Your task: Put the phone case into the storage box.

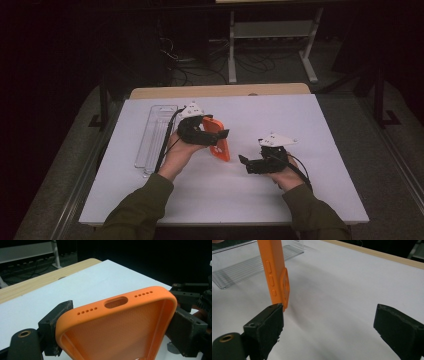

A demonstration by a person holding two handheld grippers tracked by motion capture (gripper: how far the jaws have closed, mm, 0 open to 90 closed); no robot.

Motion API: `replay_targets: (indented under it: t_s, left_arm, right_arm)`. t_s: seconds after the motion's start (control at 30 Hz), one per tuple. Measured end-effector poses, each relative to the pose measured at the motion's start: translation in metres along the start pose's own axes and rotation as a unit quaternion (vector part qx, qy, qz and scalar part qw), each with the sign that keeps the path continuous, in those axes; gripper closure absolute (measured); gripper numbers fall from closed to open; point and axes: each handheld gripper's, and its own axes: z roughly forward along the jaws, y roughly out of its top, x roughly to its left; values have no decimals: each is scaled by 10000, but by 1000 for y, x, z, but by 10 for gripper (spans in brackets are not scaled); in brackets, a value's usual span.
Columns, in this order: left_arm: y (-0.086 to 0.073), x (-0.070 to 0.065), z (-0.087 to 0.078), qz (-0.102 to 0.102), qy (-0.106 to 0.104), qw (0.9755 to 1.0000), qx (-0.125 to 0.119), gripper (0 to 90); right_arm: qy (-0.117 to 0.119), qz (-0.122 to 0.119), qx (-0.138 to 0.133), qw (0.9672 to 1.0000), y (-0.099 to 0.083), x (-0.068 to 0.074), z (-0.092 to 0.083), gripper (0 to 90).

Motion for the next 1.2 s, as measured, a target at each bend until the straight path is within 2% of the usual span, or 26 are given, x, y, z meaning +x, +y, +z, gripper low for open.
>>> replay_targets:
  t_s: [0.03,0.33,0.37,0.4,0.5,0.67,1.2]
  left_arm:
    - [0,0,0,0,-2,10000,-1,148]
    - [0,-1,0,-25,-12,10000,-20,149]
    - [0,-1,0,-13,-12,10000,-20,149]
    - [0,-1,0,-34,-6,10000,-20,149]
    - [0,-1,0,-36,4,10000,-27,149]
    - [0,0,-1,-5,25,10000,-4,150]
    - [4,-1,-4,15,5,9999,-101,151]
  right_arm:
    - [-34,-71,-21,10000,-1,-2,-1,70]
    - [-20,13,-26,10000,-4,-5,-7,27]
    - [-51,-71,-49,9999,-4,-6,-8,27]
    - [-30,-9,-45,10000,-5,-6,-9,26]
    - [-49,-67,-66,9999,-6,-8,-11,18]
    - [-51,12,-49,10000,-9,-9,-17,3]
    - [-136,-138,73,9998,-30,-19,-42,0]
